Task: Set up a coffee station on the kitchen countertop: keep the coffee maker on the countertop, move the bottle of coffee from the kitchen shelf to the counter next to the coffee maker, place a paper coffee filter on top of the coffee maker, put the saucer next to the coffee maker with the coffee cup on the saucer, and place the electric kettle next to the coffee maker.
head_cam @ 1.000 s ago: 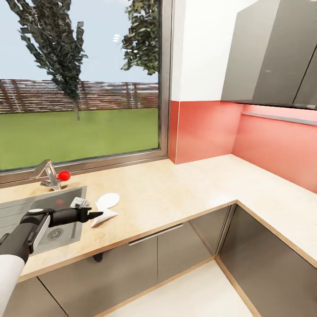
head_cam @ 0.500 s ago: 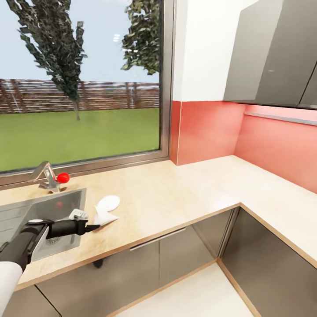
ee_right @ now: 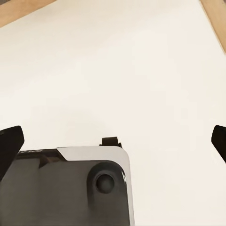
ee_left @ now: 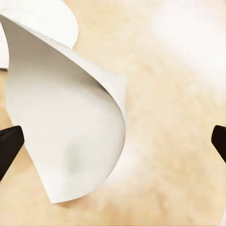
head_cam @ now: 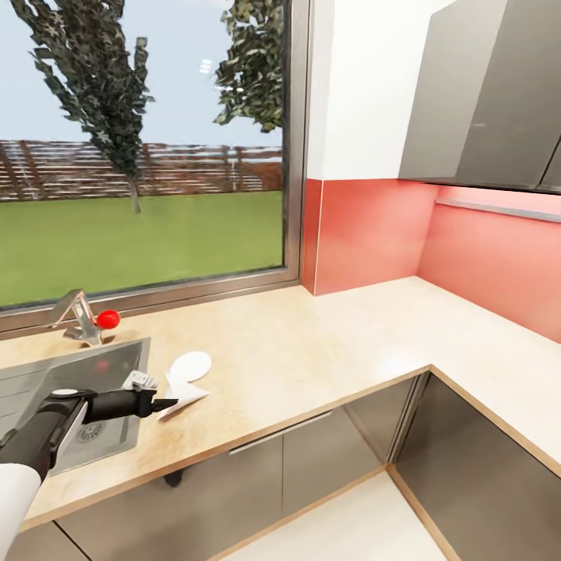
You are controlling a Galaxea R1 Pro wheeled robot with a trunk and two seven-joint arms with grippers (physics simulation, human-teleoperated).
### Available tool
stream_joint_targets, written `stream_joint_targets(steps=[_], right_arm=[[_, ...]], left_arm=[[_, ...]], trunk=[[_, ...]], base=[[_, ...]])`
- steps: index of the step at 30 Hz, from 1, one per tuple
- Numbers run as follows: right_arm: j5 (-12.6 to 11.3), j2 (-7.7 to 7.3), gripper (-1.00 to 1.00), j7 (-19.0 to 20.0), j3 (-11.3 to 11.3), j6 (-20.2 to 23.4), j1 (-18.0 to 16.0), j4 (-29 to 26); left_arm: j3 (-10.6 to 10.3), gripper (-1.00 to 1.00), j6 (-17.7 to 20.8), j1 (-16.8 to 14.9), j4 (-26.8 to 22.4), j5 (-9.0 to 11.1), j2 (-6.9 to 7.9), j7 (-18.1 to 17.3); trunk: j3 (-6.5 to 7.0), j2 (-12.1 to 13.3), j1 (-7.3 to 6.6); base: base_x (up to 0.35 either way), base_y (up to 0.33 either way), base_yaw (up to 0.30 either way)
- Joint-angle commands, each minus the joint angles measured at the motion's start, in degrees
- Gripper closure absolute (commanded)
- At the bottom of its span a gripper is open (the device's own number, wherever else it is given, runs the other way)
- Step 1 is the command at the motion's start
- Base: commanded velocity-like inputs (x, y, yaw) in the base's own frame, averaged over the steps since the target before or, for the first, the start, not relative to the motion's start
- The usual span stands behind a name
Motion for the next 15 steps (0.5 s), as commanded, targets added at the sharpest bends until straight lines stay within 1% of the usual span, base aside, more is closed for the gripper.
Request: stream_joint_targets(steps=[1,10,15], right_arm=[[-0.5,-0.01,-1.00,0.0,0.0,-0.2,0.0,0.0],[-0.5,-0.01,-1.00,0.0,0.0,-0.2,0.0,0.0],[-0.5,-0.01,-1.00,0.0,0.0,-0.2,0.0,0.0]], left_arm=[[0.3,-1.00,0.4,-0.1,-0.1,-0.5,-0.06,-0.5],[0.3,-1.00,0.4,-0.1,0.0,-0.3,-0.21,-0.5],[0.3,-1.00,0.4,0.0,0.1,-0.3,-0.34,-0.5]], trunk=[[-0.13,-0.1,0.04],[-0.13,-0.1,0.04],[-0.13,-0.1,0.04]], base=[[0.050,0.000,0.000],[0.021,-0.005,0.000],[0.175,-0.112,0.000]])
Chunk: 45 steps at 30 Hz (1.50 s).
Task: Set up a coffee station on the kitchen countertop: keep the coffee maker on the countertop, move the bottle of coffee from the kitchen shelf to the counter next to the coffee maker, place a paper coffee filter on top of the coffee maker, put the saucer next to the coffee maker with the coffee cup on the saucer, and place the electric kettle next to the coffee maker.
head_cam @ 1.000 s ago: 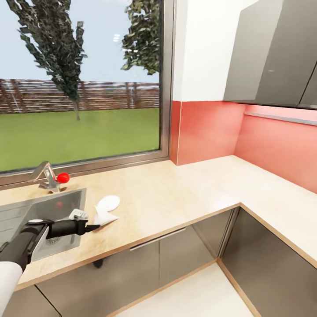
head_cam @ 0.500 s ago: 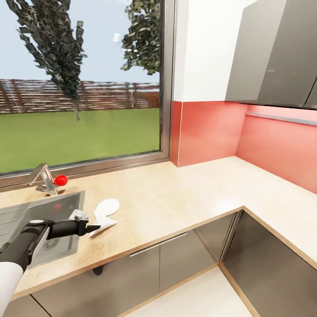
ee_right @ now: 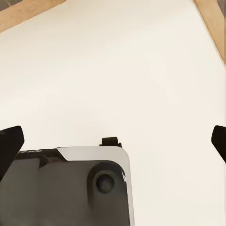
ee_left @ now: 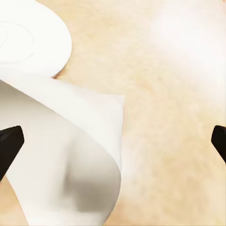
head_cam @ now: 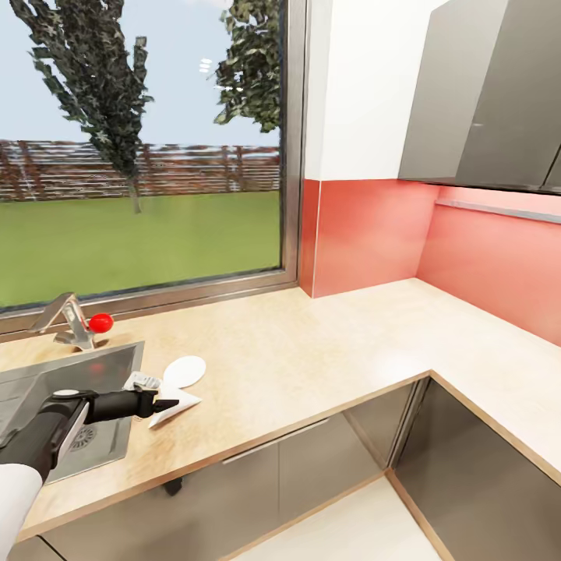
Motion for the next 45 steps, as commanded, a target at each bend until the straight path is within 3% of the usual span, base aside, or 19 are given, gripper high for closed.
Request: stream_joint_targets(steps=[1,13,24,41,42,45], right_arm=[[-0.5,-0.01,-1.00,0.0,0.1,-0.2,0.0,0.0],[-0.5,-0.01,-1.00,0.0,0.1,-0.2,0.0,0.0],[-0.6,-0.09,-1.00,0.2,0.1,-0.1,0.0,-0.1],[-0.5,-0.09,-1.00,0.2,0.1,-0.1,0.0,-0.1],[-0.5,-0.09,-1.00,0.2,0.1,-0.1,0.0,-0.1],[-0.5,-0.07,-1.00,0.2,0.1,-0.1,0.0,-0.1]], left_arm=[[0.3,-1.00,0.4,-0.1,-0.1,-0.5,-0.06,-0.4],[0.3,-1.00,0.5,0.0,0.1,-0.5,-0.27,-0.4],[0.3,-1.00,-2.2,0.0,4.8,-0.7,-0.62,-0.4],[0.3,-1.00,-3.0,0.0,7.0,-0.8,-0.58,-0.4],[0.3,1.00,-3.0,0.0,7.1,-0.8,-0.59,-0.4],[0.3,1.00,-3.0,0.0,7.1,-0.8,-0.56,-0.4]], trunk=[[-0.13,-0.1,0.06],[-0.13,-0.1,0.06],[-0.13,-0.1,0.06],[-0.13,-0.1,0.06],[-0.13,-0.1,0.06],[-0.13,-0.1,0.06]], base=[[0.199,-0.126,0.000],[0.034,-0.020,0.000],[0.000,0.000,-0.121],[0.000,0.000,-0.012],[0.000,0.000,0.000],[0.000,0.000,0.000]])
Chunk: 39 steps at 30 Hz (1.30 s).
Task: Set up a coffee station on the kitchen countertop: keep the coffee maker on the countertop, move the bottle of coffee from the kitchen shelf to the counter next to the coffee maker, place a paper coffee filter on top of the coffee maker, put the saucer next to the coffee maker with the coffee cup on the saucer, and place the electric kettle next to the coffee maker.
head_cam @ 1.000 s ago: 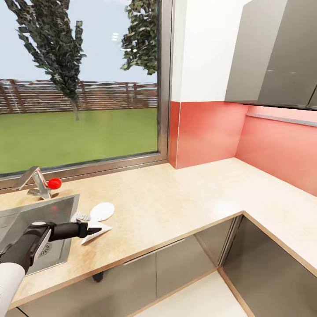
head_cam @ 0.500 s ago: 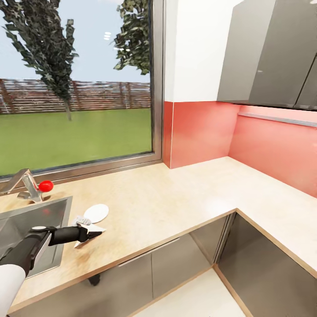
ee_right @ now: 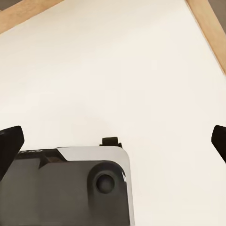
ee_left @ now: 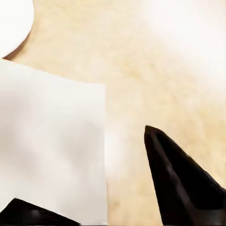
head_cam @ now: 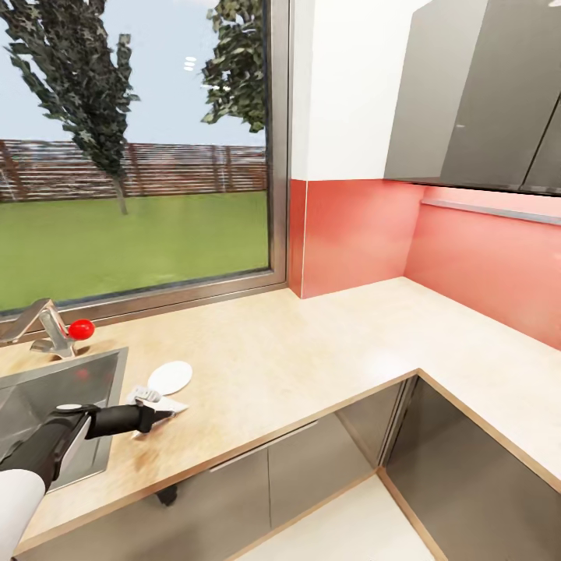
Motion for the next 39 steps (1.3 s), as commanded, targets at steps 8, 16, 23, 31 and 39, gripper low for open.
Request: stream_joint_targets(steps=[8,16,23,31,39], right_arm=[[-0.5,-0.01,-1.00,0.0,0.1,-0.2,0.0,0.0],[-0.5,0.00,-1.00,0.0,0.1,-0.2,0.0,0.1],[-0.5,0.00,-1.00,0.0,0.1,-0.2,0.0,0.1],[-0.5,0.03,-1.00,0.0,0.1,-0.2,0.0,0.1],[-0.5,0.05,-1.00,-0.2,0.2,-0.3,0.0,0.2]], left_arm=[[0.4,1.00,0.4,0.0,0.0,-0.4,-0.11,-0.2],[0.4,1.00,0.4,0.0,0.0,-0.4,-0.11,-0.2],[0.4,1.00,0.4,0.0,-0.1,-0.4,-0.11,-0.2],[0.5,1.00,1.5,-0.8,-5.6,0.3,-0.47,-0.5],[0.3,1.00,10.6,-2.6,-14.8,0.3,-1.92,-0.5]], trunk=[[-0.13,-0.1,0.04],[-0.13,-0.1,0.04],[-0.13,-0.1,0.04],[-0.13,-0.1,0.04],[-0.13,-0.1,0.04]], base=[[0.000,0.000,0.000],[0.000,0.000,0.000],[0.000,0.000,0.000],[0.000,0.000,0.000],[0.000,0.000,0.000]])
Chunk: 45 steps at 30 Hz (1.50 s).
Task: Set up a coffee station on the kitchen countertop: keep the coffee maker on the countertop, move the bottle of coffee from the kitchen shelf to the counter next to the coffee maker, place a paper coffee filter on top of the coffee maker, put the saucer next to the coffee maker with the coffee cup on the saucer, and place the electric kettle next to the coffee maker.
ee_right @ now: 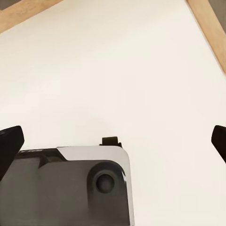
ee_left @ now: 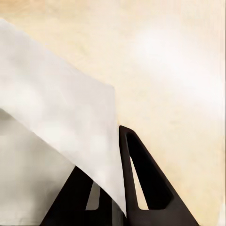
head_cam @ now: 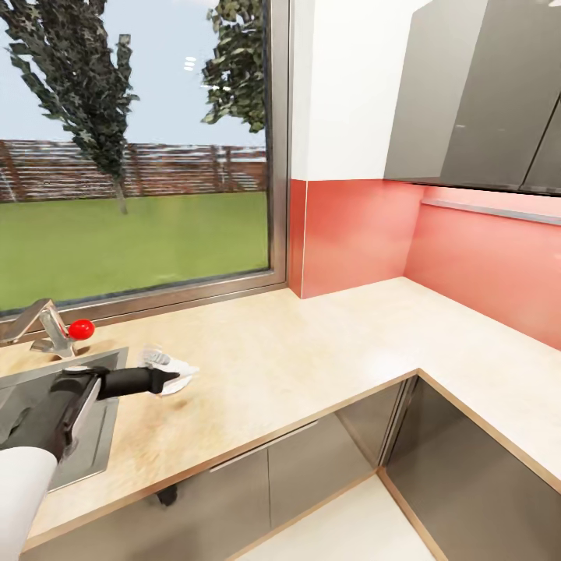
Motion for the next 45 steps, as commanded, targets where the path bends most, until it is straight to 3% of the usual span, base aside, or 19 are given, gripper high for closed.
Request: stream_joint_targets(steps=[1,6,8,26,45], right_arm=[[-0.5,-0.01,-1.00,0.0,0.1,-0.2,0.0,0.0],[-0.5,0.00,-1.00,0.0,0.1,-0.2,0.0,0.0],[-0.5,0.00,-1.00,0.0,0.0,-0.2,0.0,0.0],[-0.6,0.09,-1.00,0.1,0.0,-0.1,0.0,-0.4],[-0.6,0.09,-1.00,0.0,0.0,-0.1,0.0,-0.3]], left_arm=[[0.2,1.00,0.9,-0.3,-1.0,-0.7,-0.04,-0.5],[0.2,1.00,9.8,-4.5,-10.4,-0.7,0.00,-0.5],[0.2,1.00,10.5,-5.0,-11.4,-0.7,0.01,-0.5],[0.4,1.00,10.9,-4.6,-12.3,-0.7,0.04,-0.5],[0.6,1.00,10.8,-4.4,-12.3,-0.7,0.09,-0.5]], trunk=[[-0.14,-0.1,0.04],[-0.14,-0.1,0.04],[-0.14,-0.1,0.04],[-0.01,-0.1,0.04],[-0.01,-0.1,0.04]], base=[[0.000,0.000,0.000],[0.000,0.000,0.000],[0.000,0.000,0.000],[0.000,0.000,0.010],[-0.215,-0.113,0.253]])
